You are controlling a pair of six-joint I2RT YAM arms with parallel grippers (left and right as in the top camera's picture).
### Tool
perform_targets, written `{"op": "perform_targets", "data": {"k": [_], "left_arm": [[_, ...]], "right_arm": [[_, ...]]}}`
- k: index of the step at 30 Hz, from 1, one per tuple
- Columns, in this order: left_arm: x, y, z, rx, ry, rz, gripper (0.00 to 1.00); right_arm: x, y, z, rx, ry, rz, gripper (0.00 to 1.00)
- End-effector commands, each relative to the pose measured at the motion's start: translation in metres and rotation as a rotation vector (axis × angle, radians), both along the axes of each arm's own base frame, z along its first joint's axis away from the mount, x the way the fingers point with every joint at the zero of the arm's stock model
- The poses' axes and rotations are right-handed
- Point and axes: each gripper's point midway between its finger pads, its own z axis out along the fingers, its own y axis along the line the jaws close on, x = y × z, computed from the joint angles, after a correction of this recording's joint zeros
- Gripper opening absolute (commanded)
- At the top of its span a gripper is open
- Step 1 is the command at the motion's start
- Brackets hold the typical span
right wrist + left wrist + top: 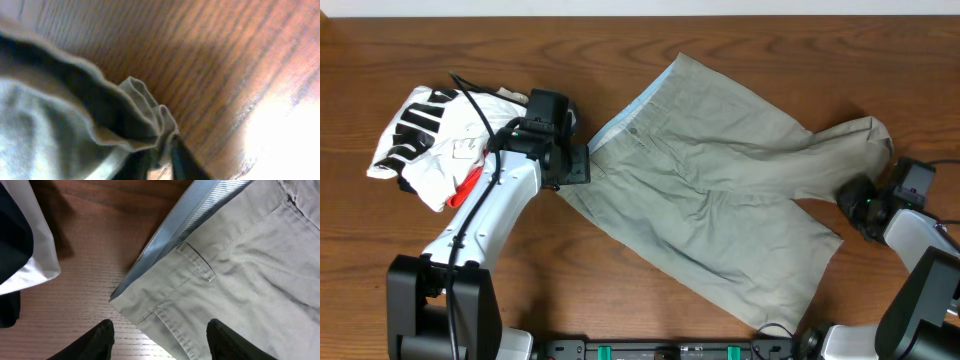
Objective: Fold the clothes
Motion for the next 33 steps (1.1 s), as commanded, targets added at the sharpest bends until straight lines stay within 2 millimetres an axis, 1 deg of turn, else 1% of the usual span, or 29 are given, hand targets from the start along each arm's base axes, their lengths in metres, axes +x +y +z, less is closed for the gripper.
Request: {"op": "perform_targets", "data": {"k": [1,3,5,10,12,13,15,17,20,22,23,24,26,27,30,31,33], "left_arm": [[0.000,0.002,0.001,0.010,0.000,0.004,0.62],[0.000,0.002,0.001,0.010,0.000,0.004,0.62],[0.000,0.002,0.001,0.010,0.000,0.004,0.62],[0.000,0.002,0.001,0.010,0.000,0.004,0.63],[0.001,0.002,0.001,0.010,-0.003,0.004,0.63],[0.001,0.002,0.001,0.010,-0.004,0.005,0.63],[0.002,0.001,0.002,0.009,-0.009,0.004,0.63],[0.003,0.001,0.002,0.008,-0.013,0.004,0.63],[0.004,0.001,0.002,0.007,-0.014,0.004,0.64],[0.004,0.001,0.002,0.007,-0.014,0.004,0.68],[0.004,0.001,0.002,0.007,-0.015,0.004,0.68],[0.004,0.001,0.002,0.007,-0.015,0.004,0.68],[0.004,0.001,0.002,0.007,-0.015,0.004,0.69],[0.004,0.001,0.002,0.007,-0.015,0.004,0.68],[0.004,0.001,0.002,0.007,-0.015,0.004,0.69],[0.004,0.001,0.002,0.007,-0.015,0.004,0.69],[0.004,0.001,0.002,0.007,-0.014,0.004,0.69]], "right_arm": [[0.008,0.014,0.009,0.038,-0.046,0.090,0.01],[0.013,0.023,0.026,0.067,-0.090,0.137,0.01],[0.011,0.028,0.047,0.077,-0.106,0.150,0.01],[-0.006,0.040,0.109,0.080,-0.135,0.176,0.01],[-0.015,0.044,0.131,0.058,-0.146,0.201,0.01],[-0.020,0.046,0.136,0.053,-0.146,0.203,0.01],[-0.030,0.048,0.140,0.042,-0.127,0.195,0.01],[-0.044,0.047,0.135,0.036,-0.069,0.176,0.01],[-0.058,0.049,0.127,0.043,0.000,0.183,0.01],[-0.064,0.052,0.124,0.041,0.026,0.217,0.01],[-0.067,0.054,0.123,0.042,0.040,0.231,0.04],[-0.069,0.054,0.122,0.037,0.047,0.245,0.14],[-0.069,0.047,0.122,-0.001,0.057,0.235,0.47],[-0.065,0.041,0.124,-0.028,0.043,0.227,0.52],[-0.046,0.027,0.130,-0.088,-0.024,0.208,0.57],[-0.040,0.022,0.131,-0.097,-0.041,0.198,0.57],[-0.031,0.013,0.126,-0.089,-0.052,0.161,0.54]]}}
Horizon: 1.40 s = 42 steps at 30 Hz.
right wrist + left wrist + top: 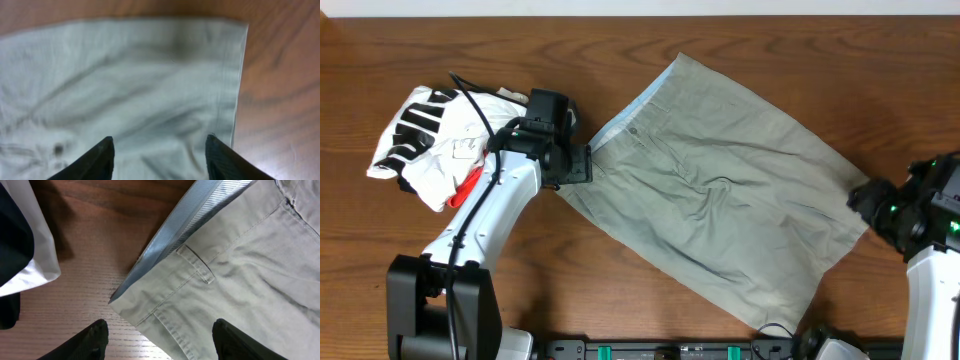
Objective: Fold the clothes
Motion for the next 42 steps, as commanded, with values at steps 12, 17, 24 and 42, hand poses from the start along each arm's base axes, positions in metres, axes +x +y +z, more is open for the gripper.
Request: {"op": "perform_targets", "data": {"k": [12,17,24,42], "left_arm": [[0.002,0.001,0.002,0.010,-0.006,0.002,0.70],[-0.002,0.002,0.000,0.013,0.008,0.001,0.70],[0.000,0.002,0.001,0.012,0.002,0.001,0.70],[0.003,0.001,0.002,0.009,-0.014,0.001,0.70]], "right_arm": [[0.044,-0.037,-0.101,0.100,0.139,-0.142,0.52],[0.033,-0.052,-0.114,0.118,0.175,-0.208,0.69],[0.023,-0.078,-0.112,0.137,0.145,-0.275,0.60],[0.035,-0.088,-0.106,0.088,0.084,-0.230,0.39]]}}
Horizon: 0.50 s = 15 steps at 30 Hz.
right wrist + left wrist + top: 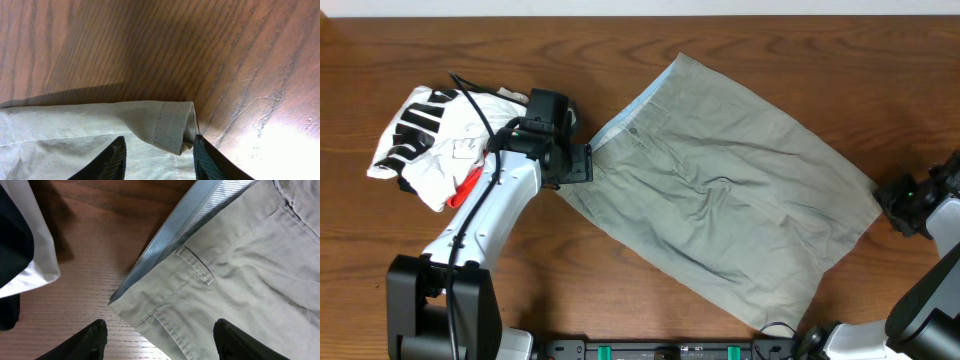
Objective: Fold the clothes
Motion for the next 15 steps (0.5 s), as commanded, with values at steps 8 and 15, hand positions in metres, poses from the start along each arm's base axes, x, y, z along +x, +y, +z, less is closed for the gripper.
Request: {"op": "perform_targets", "data": {"k": [8,15], "left_arm": [[0.0026,0.0013,0.0019,0.009,-0.010,0.001,0.70],[0.0026,0.0013,0.0019,0.009,-0.010,0.001,0.70]], "right_arm": [[0.0016,-0.0018,0.0008,-0.003,-0.014,0.003,0.17],[0.0059,-0.0050,0.0033,-0.018,-0.033,0.003,0.01]]}}
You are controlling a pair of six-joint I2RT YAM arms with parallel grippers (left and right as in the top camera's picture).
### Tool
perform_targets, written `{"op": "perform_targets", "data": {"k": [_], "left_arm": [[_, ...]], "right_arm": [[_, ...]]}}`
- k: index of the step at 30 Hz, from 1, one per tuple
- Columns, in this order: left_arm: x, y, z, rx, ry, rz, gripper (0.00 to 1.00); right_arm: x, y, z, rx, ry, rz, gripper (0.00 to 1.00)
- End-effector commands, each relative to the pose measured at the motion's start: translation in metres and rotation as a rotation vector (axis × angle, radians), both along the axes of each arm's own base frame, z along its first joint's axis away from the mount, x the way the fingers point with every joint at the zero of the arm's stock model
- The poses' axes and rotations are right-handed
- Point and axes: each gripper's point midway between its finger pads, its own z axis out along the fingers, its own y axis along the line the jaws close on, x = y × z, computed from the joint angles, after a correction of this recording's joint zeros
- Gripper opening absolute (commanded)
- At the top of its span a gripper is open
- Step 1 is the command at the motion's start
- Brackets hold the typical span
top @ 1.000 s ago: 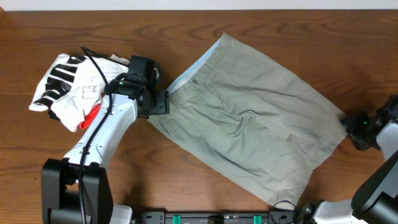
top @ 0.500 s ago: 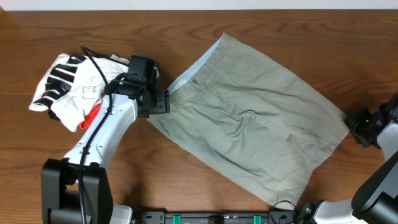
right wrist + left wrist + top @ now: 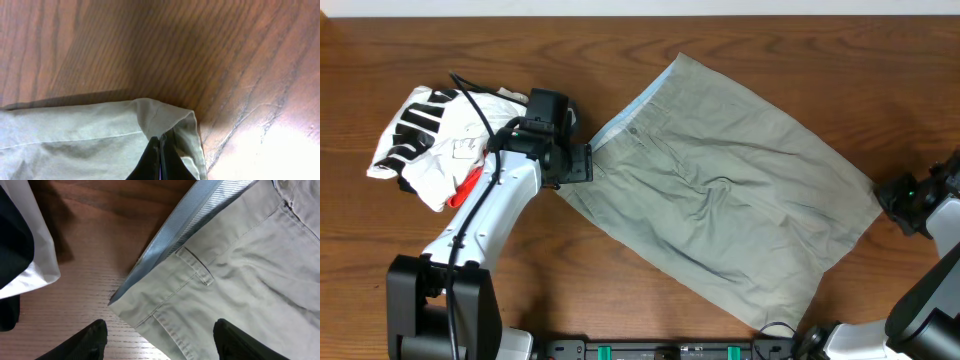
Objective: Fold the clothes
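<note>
Khaki shorts point(image 3: 730, 200) lie flat and slanted across the wooden table, waistband toward the upper left. My left gripper point(image 3: 160, 342) is open, its fingers point(image 3: 92, 340) astride the near waistband corner point(image 3: 150, 315), where the blue-grey lining shows. In the overhead view the left gripper point(image 3: 580, 163) sits at that corner. At the far right my right gripper point(image 3: 161, 150) is shut on the hem corner point(image 3: 167, 117) of the leg, which is pinched up into a small fold. From overhead the right gripper point(image 3: 892, 193) is at the cloth's right tip.
A crumpled white and black garment point(image 3: 435, 135) with a red patch lies left of the left arm; its white edge point(image 3: 30, 245) shows in the left wrist view. Bare wood point(image 3: 620, 290) surrounds the shorts.
My right gripper was open around the hem corner and is now shut on it, with the corner pinched up. The left gripper and the shorts have not moved.
At first my right gripper was shut on a bunched leg of the shorts at the right. Then the leg lay spread flat with the gripper open above it. It then stood open at the hem corner and now grips it. The left gripper stayed open at the waistband.
</note>
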Motion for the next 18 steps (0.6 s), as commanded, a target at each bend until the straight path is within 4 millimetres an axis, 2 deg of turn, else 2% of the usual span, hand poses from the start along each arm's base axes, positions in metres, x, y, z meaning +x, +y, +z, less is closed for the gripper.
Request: {"op": "perform_targets", "data": {"k": [1,4,7,10,12,15,17,18], "left_arm": [[0.002,0.001,0.002,0.010,-0.008,0.001,0.70],[0.002,0.001,0.002,0.010,-0.008,0.001,0.70],[0.002,0.001,0.002,0.010,-0.009,0.001,0.71],[0.002,0.001,0.002,0.010,-0.009,0.001,0.71],[0.002,0.001,0.002,0.010,-0.009,0.001,0.71],[0.002,0.001,0.002,0.010,-0.009,0.001,0.71],[0.002,0.001,0.002,0.010,-0.009,0.001,0.71],[0.002,0.001,0.002,0.010,-0.009,0.001,0.71]], "right_arm": [[0.006,-0.004,0.003,-0.011,-0.033,0.004,0.01],[0.029,-0.002,0.018,0.006,-0.160,0.047,0.01],[0.059,-0.001,0.046,0.042,-0.353,0.077,0.01],[0.072,-0.016,0.066,0.050,-0.454,0.013,0.01],[0.071,-0.020,0.067,0.056,-0.455,-0.008,0.01],[0.051,-0.012,0.047,0.126,-0.354,-0.040,0.03],[0.027,-0.007,0.026,0.146,-0.222,-0.073,0.22],[0.020,-0.007,0.020,0.139,-0.180,-0.085,0.24]]}}
